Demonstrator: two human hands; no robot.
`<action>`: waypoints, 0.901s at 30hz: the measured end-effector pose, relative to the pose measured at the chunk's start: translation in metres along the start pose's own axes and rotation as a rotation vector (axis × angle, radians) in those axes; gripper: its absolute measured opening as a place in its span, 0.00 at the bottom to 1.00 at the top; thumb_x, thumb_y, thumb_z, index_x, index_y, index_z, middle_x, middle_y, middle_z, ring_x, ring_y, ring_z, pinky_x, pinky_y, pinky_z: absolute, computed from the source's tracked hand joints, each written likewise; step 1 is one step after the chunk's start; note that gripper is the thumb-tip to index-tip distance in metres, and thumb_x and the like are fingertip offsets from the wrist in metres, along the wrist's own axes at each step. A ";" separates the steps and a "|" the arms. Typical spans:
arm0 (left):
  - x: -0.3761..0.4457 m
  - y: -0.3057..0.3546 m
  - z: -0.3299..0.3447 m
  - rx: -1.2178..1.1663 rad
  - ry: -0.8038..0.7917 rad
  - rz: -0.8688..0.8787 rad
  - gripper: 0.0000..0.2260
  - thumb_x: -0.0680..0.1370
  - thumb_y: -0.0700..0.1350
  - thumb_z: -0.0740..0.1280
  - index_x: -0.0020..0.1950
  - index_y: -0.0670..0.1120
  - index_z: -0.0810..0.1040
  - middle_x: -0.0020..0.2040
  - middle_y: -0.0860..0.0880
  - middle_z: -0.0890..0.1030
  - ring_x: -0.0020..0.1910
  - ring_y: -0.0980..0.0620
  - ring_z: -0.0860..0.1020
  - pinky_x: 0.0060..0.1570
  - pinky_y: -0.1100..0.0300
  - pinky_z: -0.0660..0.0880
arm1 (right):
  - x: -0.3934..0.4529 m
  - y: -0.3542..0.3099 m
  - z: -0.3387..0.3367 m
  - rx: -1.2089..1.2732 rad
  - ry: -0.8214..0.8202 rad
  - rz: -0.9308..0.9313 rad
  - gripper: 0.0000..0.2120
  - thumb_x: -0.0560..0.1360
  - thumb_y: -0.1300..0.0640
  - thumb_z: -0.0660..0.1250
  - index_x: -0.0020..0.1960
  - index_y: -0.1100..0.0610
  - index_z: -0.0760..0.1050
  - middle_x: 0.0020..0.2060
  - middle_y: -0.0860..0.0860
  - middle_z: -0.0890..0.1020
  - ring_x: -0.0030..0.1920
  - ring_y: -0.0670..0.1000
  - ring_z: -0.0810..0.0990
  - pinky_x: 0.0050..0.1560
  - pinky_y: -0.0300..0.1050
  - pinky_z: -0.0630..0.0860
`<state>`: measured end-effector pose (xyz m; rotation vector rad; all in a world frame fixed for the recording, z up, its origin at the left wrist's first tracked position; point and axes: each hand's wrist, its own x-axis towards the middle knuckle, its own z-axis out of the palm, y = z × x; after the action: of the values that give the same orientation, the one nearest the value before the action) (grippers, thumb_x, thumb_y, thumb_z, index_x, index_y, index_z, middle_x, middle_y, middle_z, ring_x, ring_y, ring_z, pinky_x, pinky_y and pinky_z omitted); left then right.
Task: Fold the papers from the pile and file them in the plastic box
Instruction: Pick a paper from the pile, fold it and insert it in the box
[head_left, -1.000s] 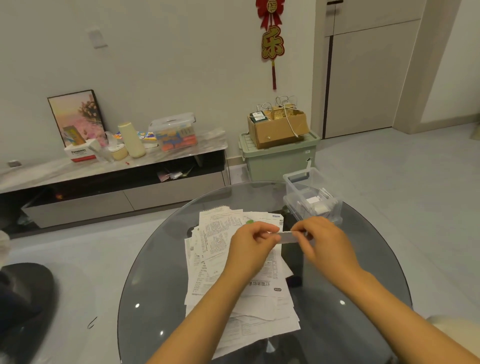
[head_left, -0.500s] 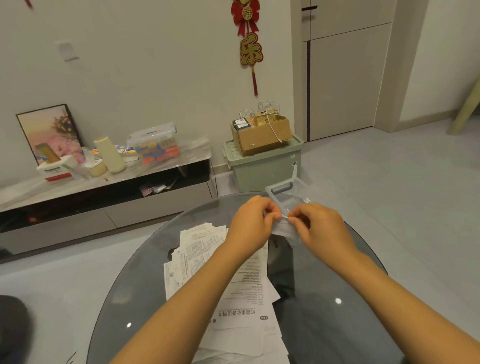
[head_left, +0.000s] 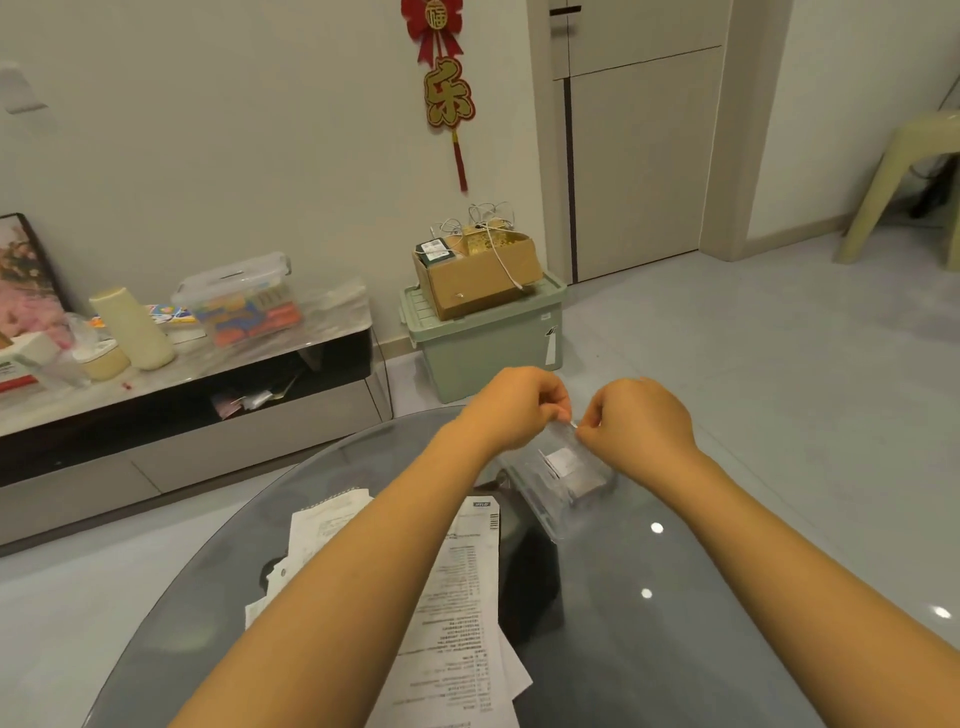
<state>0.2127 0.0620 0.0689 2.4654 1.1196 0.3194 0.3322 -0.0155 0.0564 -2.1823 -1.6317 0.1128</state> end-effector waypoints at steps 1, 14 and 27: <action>0.004 -0.001 0.002 0.009 -0.041 -0.001 0.05 0.76 0.39 0.66 0.44 0.46 0.81 0.40 0.53 0.78 0.37 0.58 0.73 0.39 0.64 0.67 | 0.002 0.000 0.000 -0.045 -0.030 -0.003 0.08 0.72 0.53 0.65 0.39 0.58 0.77 0.33 0.51 0.77 0.39 0.55 0.73 0.38 0.42 0.69; 0.033 -0.001 -0.010 0.179 -0.283 0.006 0.16 0.76 0.37 0.63 0.32 0.53 0.72 0.32 0.56 0.77 0.32 0.62 0.74 0.33 0.67 0.65 | 0.024 -0.013 -0.009 -0.189 -0.220 -0.046 0.18 0.74 0.52 0.62 0.30 0.54 0.60 0.28 0.49 0.66 0.27 0.47 0.63 0.28 0.39 0.58; 0.041 0.004 0.013 0.360 -0.413 -0.005 0.04 0.74 0.39 0.68 0.47 0.43 0.80 0.40 0.48 0.75 0.37 0.49 0.72 0.31 0.62 0.65 | 0.028 -0.016 0.008 -0.404 -0.359 -0.146 0.08 0.75 0.53 0.64 0.54 0.51 0.74 0.44 0.49 0.75 0.46 0.52 0.74 0.48 0.41 0.64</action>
<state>0.2467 0.0878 0.0607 2.6563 1.0719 -0.4148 0.3244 0.0166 0.0601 -2.4306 -2.1668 0.1505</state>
